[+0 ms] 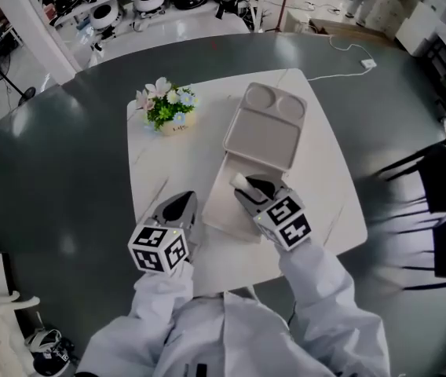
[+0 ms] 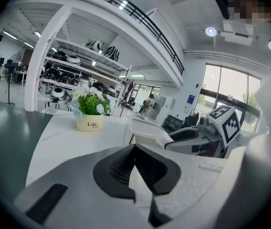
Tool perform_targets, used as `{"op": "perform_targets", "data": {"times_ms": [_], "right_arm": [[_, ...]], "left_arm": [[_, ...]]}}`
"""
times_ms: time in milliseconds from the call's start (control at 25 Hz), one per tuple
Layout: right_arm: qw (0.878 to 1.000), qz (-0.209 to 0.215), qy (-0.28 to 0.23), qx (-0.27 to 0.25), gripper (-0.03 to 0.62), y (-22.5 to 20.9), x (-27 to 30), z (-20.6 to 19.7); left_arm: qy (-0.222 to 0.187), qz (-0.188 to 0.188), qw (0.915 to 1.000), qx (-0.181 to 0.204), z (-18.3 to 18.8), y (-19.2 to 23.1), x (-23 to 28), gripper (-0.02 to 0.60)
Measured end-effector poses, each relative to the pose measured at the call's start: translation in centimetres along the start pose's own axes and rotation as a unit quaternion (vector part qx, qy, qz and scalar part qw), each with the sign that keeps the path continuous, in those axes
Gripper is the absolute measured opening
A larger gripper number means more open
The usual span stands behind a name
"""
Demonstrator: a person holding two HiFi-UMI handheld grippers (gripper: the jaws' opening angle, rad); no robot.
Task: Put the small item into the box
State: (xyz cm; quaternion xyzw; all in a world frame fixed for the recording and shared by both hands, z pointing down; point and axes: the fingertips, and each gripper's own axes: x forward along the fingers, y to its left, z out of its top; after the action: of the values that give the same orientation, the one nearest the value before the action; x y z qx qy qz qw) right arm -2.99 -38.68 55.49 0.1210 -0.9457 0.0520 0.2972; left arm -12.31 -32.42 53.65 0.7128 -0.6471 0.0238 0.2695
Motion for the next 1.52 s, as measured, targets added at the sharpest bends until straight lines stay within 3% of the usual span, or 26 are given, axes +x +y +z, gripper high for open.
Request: {"op": "perform_targets", "data": {"times_ms": [200,520,760,880,1000,1520], "right_arm": [[0.996,0.040,0.072,-0.033,0.120,1.2,2.1,-1.6],[0.979,0.093,0.162,-0.084,0.121,3.0,4.7,-4.6],[0.964,0.112,0.216,-0.109,0.121,3.7,5.8,-6.5],[0.958,0.102,0.243,-0.114,0.123,3.5,6.3,-7.4],[0.958,0.080,0.251,-0.115,0.126,2.9,6.6,-7.1],[0.952,0.086,0.271,-0.114,0.179,3.3,7.1,-8.2]], "left_arm": [[0.012,-0.007,0.9999,0.002,-1.0,0.3,0.8,-0.002],[0.026,-0.006,0.9996,-0.009,-2.4,1.0,1.3,-0.002],[0.025,-0.004,0.9996,-0.014,-2.7,1.2,1.3,-0.002],[0.027,-0.006,0.9995,-0.014,-2.9,1.2,1.3,-0.002],[0.029,-0.005,0.9994,-0.016,-3.1,1.4,1.2,-0.002],[0.026,0.000,0.9994,-0.021,-3.3,1.8,0.8,-0.002]]}}
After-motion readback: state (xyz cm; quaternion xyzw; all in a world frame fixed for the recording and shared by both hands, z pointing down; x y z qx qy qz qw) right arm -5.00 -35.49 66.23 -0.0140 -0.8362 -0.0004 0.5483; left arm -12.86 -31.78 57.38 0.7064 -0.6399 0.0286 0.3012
